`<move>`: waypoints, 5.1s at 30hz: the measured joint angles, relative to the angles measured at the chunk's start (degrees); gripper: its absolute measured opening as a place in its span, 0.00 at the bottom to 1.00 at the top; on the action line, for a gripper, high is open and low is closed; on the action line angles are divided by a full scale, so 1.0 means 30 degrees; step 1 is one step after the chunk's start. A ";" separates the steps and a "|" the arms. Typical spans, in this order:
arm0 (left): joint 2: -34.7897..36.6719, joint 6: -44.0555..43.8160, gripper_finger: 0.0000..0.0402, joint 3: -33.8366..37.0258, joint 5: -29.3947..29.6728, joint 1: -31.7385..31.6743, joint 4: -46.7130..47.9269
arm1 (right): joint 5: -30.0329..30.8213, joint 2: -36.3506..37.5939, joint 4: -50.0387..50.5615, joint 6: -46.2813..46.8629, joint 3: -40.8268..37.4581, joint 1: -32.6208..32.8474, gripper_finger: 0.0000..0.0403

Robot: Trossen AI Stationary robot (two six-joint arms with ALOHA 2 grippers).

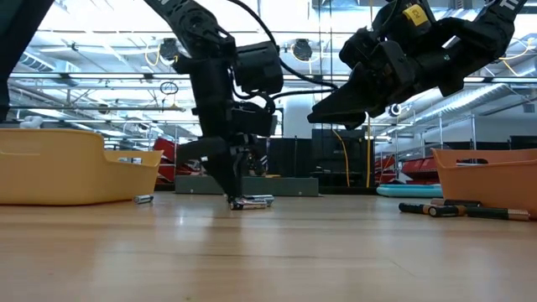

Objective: Sort batteries
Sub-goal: Put the silver battery into the yellow bin

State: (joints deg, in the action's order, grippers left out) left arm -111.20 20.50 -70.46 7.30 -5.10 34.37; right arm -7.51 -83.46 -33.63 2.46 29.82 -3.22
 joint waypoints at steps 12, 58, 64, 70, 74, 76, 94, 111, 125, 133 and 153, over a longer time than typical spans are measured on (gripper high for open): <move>0.4338 -0.5964 0.04 -0.0683 -0.2753 0.0290 0.8130 | 0.0051 0.0000 0.0449 -0.0594 0.0000 -0.0038 0.41; 0.9849 -1.2184 0.16 0.9860 -0.2270 -0.3866 0.4981 | 0.0627 -0.0058 0.0744 0.0539 -0.0007 0.0510 0.41; 0.9843 -1.2184 0.28 0.9866 -0.2270 -0.3738 0.4868 | 0.0663 -0.0058 0.0754 0.0539 -0.0004 0.0510 0.41; 0.9843 -1.2177 0.30 0.9785 -0.2138 -0.3738 0.5001 | 0.0663 -0.0058 0.0743 0.0539 -0.0007 0.0510 0.41; 0.9843 -1.2124 0.30 0.9151 -0.2157 -0.3738 0.5547 | 0.0663 -0.0058 0.0743 0.0545 -0.0006 0.0510 0.41; 0.9843 -1.2045 0.31 0.8820 -0.2375 -0.3736 0.6029 | 0.0659 -0.0058 0.0736 0.0546 -0.0007 0.0510 0.41; 1.0219 -1.0581 0.34 0.5178 -0.1964 0.2011 0.4692 | 0.0651 -0.0058 0.0858 0.0670 -0.0007 0.0510 0.41; 0.4748 -1.0163 0.58 0.2200 0.0110 0.2915 0.0306 | 0.0998 0.0134 0.1468 0.0059 -0.0015 0.0488 0.41; 0.2801 -1.2527 0.47 0.1873 -0.1822 0.2506 -0.3651 | 0.2130 0.0826 0.3330 -0.0342 -0.0015 0.0474 0.41; 0.1868 -1.4231 0.45 0.0965 -0.1935 0.3271 -0.3699 | 0.3385 0.2826 0.5312 -0.0176 -0.0007 0.0488 0.41; -0.0976 -1.3003 0.45 -0.0968 -0.1715 0.2672 -0.2262 | 0.4590 0.3483 0.6771 -0.0437 -0.0015 0.0991 0.41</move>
State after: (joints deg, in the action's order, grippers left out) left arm -114.13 -18.51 -73.36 2.15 2.91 27.59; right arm 6.26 -73.01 -13.31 1.15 29.78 -0.25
